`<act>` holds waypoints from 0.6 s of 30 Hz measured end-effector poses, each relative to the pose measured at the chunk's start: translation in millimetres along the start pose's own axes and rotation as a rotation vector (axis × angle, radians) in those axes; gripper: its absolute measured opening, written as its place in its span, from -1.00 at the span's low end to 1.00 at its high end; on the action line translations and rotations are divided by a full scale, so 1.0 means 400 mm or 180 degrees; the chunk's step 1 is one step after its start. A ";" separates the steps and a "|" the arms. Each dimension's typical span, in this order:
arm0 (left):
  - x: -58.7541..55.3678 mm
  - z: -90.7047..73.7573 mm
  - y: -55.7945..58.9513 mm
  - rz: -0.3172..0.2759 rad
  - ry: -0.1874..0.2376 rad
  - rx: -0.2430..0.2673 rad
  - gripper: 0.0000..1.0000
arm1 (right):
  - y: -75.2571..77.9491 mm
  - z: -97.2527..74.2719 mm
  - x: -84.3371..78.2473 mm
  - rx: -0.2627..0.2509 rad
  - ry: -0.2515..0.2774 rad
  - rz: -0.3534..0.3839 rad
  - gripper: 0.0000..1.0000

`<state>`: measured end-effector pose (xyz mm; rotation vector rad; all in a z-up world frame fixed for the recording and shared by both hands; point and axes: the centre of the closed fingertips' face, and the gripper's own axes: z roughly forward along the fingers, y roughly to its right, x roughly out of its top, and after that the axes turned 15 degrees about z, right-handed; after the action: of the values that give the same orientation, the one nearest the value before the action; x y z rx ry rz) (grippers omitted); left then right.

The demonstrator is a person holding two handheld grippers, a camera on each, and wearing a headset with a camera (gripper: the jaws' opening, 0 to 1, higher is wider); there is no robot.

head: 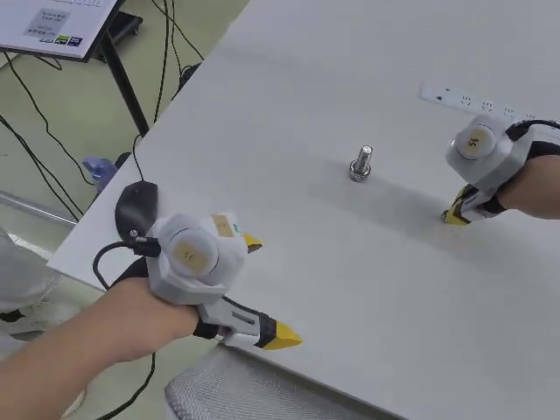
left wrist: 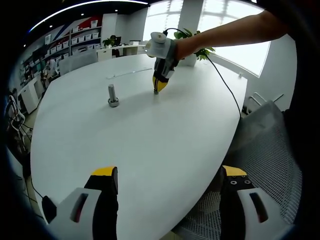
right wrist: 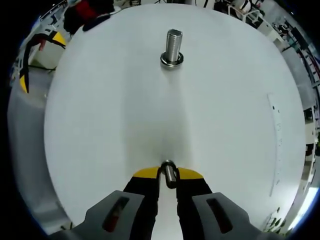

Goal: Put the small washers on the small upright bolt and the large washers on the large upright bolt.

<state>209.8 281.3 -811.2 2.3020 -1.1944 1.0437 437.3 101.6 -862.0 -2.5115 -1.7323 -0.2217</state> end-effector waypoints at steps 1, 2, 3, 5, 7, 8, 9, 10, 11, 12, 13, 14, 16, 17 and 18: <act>0.000 0.000 0.001 -0.0009 0.0000 -0.0002 0.68 | 0.000 0.000 0.000 -0.0003 0.0000 0.0008 -0.74; -0.001 0.001 0.001 -0.0015 0.0001 -0.0004 0.68 | 0.000 0.000 0.000 -0.0004 -0.0005 0.0005 -0.74; -0.001 0.002 0.002 -0.0015 -0.0002 -0.0004 0.67 | 0.000 0.001 0.000 -0.0006 -0.0009 -0.0004 -0.74; -0.001 0.004 0.005 -0.0011 -0.0007 -0.0010 0.67 | -0.001 0.000 0.000 -0.0011 -0.0019 -0.0009 -0.73; 0.001 0.006 0.009 -0.0014 -0.0001 -0.0020 0.67 | -0.001 0.000 0.000 -0.0015 -0.0025 -0.0016 -0.73; 0.002 0.006 0.010 -0.0011 0.0002 -0.0020 0.67 | -0.002 0.000 0.000 -0.0014 -0.0026 -0.0026 -0.73; 0.003 0.007 0.010 -0.0015 0.0005 -0.0015 0.67 | -0.001 0.002 -0.001 -0.0024 -0.0032 -0.0037 -0.73; 0.003 0.007 0.010 -0.0018 0.0007 -0.0016 0.67 | -0.002 0.001 -0.001 -0.0022 -0.0033 -0.0050 -0.73; 0.003 0.007 0.010 -0.0017 0.0007 -0.0015 0.67 | -0.002 0.001 -0.001 -0.0027 -0.0036 -0.0057 -0.73; 0.002 0.007 0.010 -0.0014 0.0005 -0.0015 0.67 | -0.002 0.001 0.000 -0.0033 -0.0031 -0.0080 -0.72; 0.001 0.006 0.010 -0.0013 0.0003 -0.0017 0.67 | -0.003 0.002 0.001 -0.0034 -0.0015 -0.0084 -0.69; 0.000 0.006 0.011 -0.0013 0.0000 -0.0020 0.67 | -0.004 0.002 0.002 -0.0033 -0.0013 -0.0079 -0.67; -0.002 0.005 0.012 -0.0009 -0.0010 -0.0028 0.66 | -0.005 0.002 0.001 -0.0036 -0.0008 -0.0078 -0.64; -0.003 0.005 0.012 -0.0005 -0.0013 -0.0031 0.66 | -0.005 0.002 0.001 -0.0043 -0.0008 -0.0077 -0.63; -0.004 0.004 0.013 -0.0002 -0.0011 -0.0032 0.66 | -0.005 0.002 0.000 -0.0046 -0.0007 -0.0069 -0.62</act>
<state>206.0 278.2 -813.6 2.2973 -1.1973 1.0315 435.5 102.4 -862.7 -2.5049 -1.7658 -0.2339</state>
